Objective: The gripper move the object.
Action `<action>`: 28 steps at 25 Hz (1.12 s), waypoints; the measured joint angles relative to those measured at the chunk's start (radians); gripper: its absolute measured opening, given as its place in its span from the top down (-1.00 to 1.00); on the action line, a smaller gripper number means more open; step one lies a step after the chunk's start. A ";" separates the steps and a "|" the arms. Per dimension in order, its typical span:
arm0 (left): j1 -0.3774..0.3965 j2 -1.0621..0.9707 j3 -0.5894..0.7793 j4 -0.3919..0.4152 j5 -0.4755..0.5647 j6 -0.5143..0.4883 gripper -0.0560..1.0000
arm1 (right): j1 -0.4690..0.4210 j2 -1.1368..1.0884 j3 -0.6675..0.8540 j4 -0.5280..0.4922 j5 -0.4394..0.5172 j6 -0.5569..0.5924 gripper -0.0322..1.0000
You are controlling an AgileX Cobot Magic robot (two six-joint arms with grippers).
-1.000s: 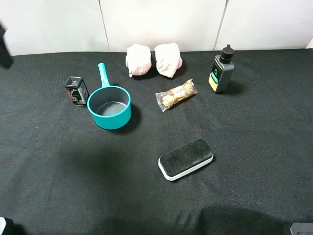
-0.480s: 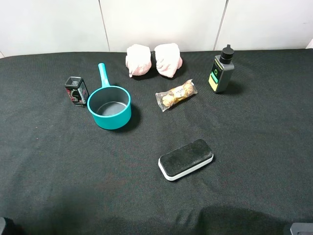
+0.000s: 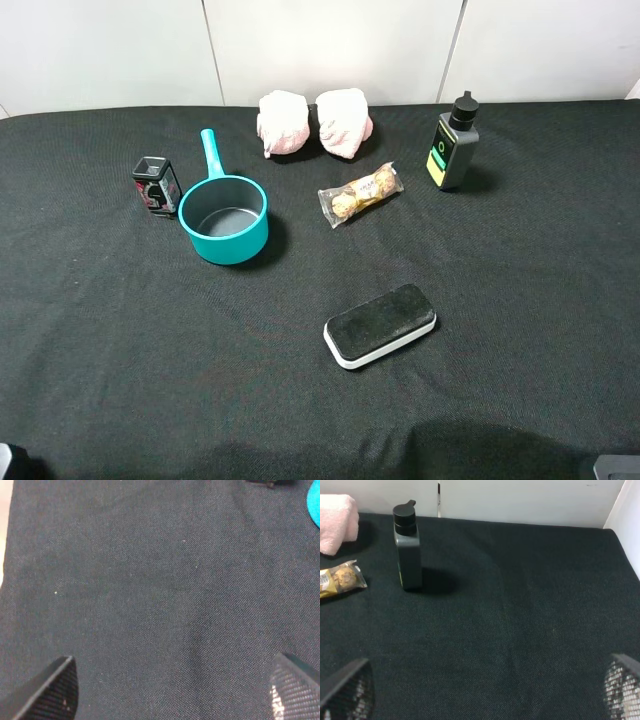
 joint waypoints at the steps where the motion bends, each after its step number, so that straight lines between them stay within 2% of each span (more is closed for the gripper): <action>1: 0.000 -0.023 0.001 0.000 -0.005 0.000 -0.55 | 0.000 0.000 0.000 0.000 0.000 0.000 -0.41; 8: 0.000 -0.152 0.034 -0.034 -0.062 0.001 -0.55 | 0.000 0.000 0.000 0.000 0.000 0.000 -0.41; 28: 0.000 -0.153 0.034 -0.028 -0.063 0.003 -0.55 | 0.000 0.000 0.000 0.000 0.000 0.000 -0.41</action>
